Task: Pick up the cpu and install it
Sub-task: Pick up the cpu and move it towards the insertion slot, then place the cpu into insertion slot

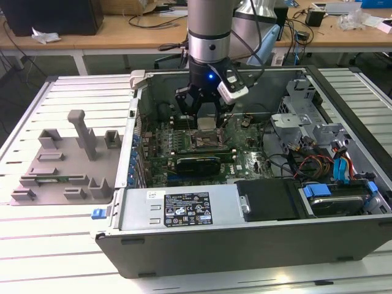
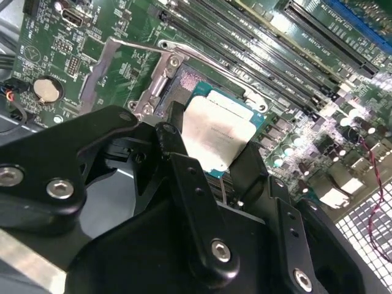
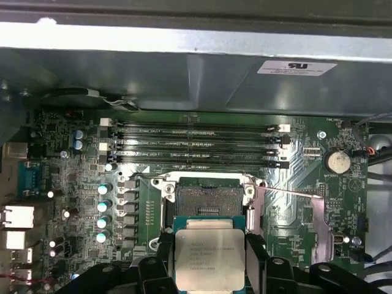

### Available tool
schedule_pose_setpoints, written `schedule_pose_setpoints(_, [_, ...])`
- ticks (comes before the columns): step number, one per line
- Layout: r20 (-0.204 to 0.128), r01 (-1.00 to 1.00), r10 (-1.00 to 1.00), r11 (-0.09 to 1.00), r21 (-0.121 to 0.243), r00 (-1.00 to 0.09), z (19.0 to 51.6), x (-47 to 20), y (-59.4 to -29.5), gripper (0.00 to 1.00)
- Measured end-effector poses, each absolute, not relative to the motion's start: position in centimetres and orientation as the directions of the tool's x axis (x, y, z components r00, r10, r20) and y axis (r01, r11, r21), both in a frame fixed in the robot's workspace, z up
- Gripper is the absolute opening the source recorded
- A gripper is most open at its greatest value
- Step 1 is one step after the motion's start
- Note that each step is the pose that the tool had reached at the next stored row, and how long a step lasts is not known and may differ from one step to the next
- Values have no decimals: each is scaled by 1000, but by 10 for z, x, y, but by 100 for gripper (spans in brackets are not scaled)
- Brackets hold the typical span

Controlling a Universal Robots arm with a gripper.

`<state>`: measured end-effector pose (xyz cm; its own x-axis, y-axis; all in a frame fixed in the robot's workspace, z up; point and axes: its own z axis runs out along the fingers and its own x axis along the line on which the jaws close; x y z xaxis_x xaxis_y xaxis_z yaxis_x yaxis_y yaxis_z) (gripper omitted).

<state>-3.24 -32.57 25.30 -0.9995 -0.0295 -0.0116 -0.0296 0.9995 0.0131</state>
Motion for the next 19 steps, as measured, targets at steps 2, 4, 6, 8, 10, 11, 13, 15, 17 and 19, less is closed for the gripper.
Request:
schedule_pose_setpoints(2, [-11,-30,-29,999,13,-1000,252,-32,-325,55])
schedule_pose_setpoints(4, [-11,-30,-30,999,13,-999,252,-32,-325,55])
schedule_pose_setpoints(6, [-11,-30,-29,999,13,-1000,252,-32,-325,55])
schedule_pose_setpoints(8, [-11,-30,-29,999,13,-1000,251,-32,-325,55])
schedule_pose_setpoints(10, [-11,-30,-29,999,13,-1000,251,-32,-325,55])
schedule_pose_setpoints(11, [-11,-30,-30,999,13,-1000,251,-32,-325,55])
schedule_pose_setpoints(13, [-11,-30,-30,999,13,-1000,251,-32,-325,55])
schedule_pose_setpoints(15, [-11,-30,-30,999,13,-1000,251,-32,-325,55])
schedule_pose_setpoints(17, [-11,-19,-19,1000,13,-1000,251,-32,-325,55])
schedule_pose_setpoints(19, [-11,6,6,1000,13,-1000,251,-32,-325,55])
